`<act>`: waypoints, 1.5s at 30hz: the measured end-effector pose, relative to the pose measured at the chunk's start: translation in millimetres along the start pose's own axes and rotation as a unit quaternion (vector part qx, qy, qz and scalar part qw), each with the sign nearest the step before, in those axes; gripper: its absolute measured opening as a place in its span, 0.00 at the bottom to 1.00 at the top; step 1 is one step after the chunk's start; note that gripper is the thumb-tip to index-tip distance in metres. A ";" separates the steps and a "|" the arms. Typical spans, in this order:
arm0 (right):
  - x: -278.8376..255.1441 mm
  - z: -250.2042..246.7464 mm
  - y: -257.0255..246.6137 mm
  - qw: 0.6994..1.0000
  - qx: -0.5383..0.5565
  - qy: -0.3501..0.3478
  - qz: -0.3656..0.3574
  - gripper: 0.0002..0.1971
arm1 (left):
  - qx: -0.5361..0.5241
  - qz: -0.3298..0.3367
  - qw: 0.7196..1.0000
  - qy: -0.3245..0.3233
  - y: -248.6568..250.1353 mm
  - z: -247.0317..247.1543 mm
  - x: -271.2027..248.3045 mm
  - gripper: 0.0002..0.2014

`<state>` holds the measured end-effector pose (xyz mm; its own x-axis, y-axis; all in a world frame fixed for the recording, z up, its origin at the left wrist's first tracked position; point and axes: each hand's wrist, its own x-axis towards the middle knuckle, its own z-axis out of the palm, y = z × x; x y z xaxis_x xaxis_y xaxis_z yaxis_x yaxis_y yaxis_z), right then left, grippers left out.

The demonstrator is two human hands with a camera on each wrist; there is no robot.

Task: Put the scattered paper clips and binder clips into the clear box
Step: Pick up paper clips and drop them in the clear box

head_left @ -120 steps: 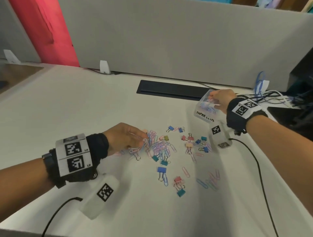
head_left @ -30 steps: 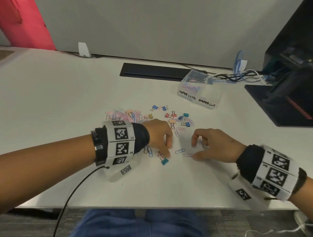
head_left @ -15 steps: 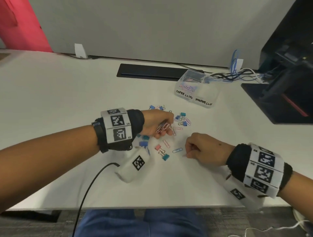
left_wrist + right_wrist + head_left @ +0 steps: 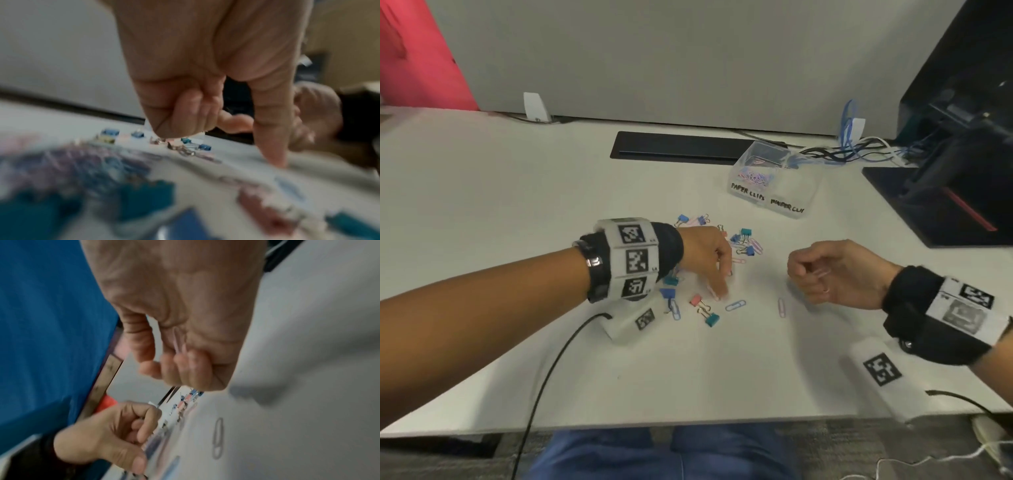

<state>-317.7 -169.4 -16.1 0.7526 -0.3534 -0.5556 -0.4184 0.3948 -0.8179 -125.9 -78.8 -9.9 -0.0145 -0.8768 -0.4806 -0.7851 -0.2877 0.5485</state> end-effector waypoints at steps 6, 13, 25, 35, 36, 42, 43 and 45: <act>8.5 7.8 10.4 0.861 -0.503 0.069 -0.038 0.09 | 0.135 0.019 0.990 -0.024 -0.7 5.0 6.9 0.14; 15.6 5.9 15.8 0.856 -0.512 0.057 -0.045 0.12 | 0.174 0.009 0.984 -0.035 -6.2 3.8 10.6 0.11; 20.5 36.3 -8.2 0.944 -0.309 0.040 -0.113 0.11 | -0.467 -0.053 0.883 -0.019 -37.8 -18.9 -19.8 0.14; 31.2 53.5 -2.2 0.842 -0.537 0.035 -0.051 0.09 | 0.032 0.029 0.999 -0.016 -36.4 -1.1 -41.6 0.08; 31.0 53.5 -0.3 0.828 -0.557 0.034 -0.053 0.05 | 0.053 0.028 0.998 -0.020 -37.3 1.8 -41.8 0.08; 37.9 56.8 5.2 0.802 -0.590 0.026 -0.086 0.08 | 0.146 0.033 0.988 -0.024 -37.2 8.6 -33.2 0.11; 38.8 57.3 4.9 0.803 -0.591 0.021 -0.080 0.07 | 0.161 0.032 0.986 -0.031 -36.8 8.3 -32.4 0.11; 39.6 57.9 4.5 0.800 -0.596 0.014 -0.069 0.06 | 0.190 0.026 0.980 -0.046 -36.4 8.0 -31.3 0.11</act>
<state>-260.3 -132.5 -33.1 0.8290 -0.3492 -0.4369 -0.5321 -0.7329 -0.4239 -101.9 -37.8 -20.3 -0.1020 -0.8434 -0.5275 -0.9559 -0.0637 0.2867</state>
